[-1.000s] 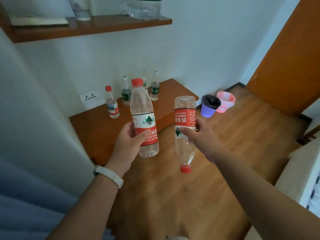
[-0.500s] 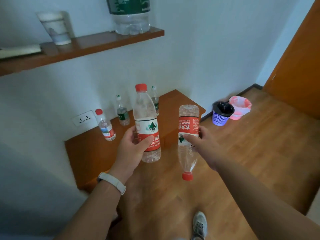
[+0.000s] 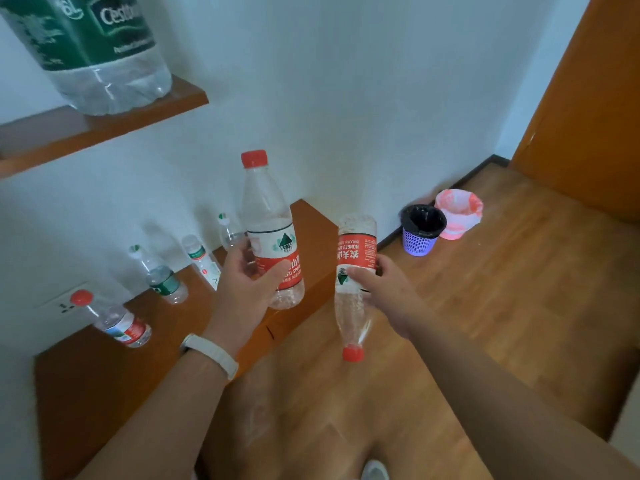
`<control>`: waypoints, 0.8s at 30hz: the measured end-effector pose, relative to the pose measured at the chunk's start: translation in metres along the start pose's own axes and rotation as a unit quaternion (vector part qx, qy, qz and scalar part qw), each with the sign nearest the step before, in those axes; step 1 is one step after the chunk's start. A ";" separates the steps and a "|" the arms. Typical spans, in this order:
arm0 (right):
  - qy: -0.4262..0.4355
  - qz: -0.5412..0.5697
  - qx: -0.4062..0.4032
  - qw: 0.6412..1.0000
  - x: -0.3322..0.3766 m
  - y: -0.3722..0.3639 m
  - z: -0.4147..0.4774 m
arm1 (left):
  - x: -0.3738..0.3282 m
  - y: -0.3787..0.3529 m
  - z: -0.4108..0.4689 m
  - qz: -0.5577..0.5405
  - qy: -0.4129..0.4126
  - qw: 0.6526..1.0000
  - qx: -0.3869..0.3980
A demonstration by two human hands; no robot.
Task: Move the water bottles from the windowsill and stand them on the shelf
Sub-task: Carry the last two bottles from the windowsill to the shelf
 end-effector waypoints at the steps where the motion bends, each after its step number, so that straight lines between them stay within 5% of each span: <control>1: -0.005 0.000 0.000 1.000 0.000 0.006 0.005 | 0.001 -0.008 0.005 -0.001 0.004 1.000 0.001; 10: -0.037 -0.008 -0.020 0.999 -0.001 0.045 0.068 | 0.029 -0.048 0.072 0.042 0.027 0.999 0.014; 24: -0.071 -0.176 -0.006 0.982 0.019 0.022 0.255 | 0.128 -0.072 0.229 0.007 0.127 0.992 0.001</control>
Point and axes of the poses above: each hand's wrist, its own z-axis towards the middle knuckle, its own y-axis out of the back of the hand, x = y × z, the point moved 10 cm from there along z, towards the middle knuckle, and after that the axes turned 12 degrees about z, right-handed, at the moved point
